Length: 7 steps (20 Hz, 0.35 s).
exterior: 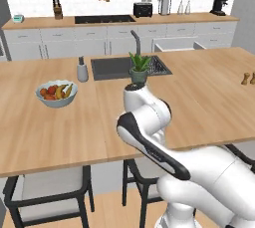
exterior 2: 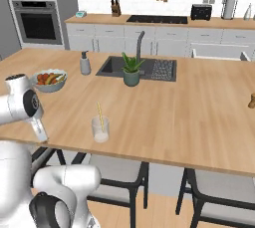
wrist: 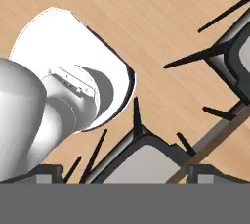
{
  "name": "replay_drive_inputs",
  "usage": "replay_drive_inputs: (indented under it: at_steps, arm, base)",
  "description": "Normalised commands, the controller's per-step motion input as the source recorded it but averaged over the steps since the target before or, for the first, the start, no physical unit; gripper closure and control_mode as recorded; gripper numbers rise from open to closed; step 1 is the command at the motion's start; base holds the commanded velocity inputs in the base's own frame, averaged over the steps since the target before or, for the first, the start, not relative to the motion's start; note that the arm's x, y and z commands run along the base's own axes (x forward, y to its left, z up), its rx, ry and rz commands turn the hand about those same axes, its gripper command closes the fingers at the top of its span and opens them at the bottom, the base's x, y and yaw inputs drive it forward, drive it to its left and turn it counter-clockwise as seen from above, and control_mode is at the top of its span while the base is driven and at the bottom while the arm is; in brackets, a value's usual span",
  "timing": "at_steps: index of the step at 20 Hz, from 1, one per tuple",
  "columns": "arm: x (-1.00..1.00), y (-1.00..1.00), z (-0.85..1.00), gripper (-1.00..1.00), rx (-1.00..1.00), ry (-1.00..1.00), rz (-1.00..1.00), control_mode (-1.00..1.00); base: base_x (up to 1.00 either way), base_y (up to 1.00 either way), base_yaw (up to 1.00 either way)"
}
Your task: Take a straw from the drawer in front and place it inside the glass cup on the dining counter.
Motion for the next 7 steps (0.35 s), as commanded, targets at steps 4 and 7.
replay_drive_inputs:
  at_steps: [4,7]
  arm:
    - [-0.8,0.05,0.0,-1.0,0.01,-0.01,0.04,-1.0]
    - [-0.62,0.26,0.0,-1.0,0.06,0.01,0.03,-1.0]
  base:
    - [0.0,0.0,0.0]
    - [0.0,0.0,0.0]
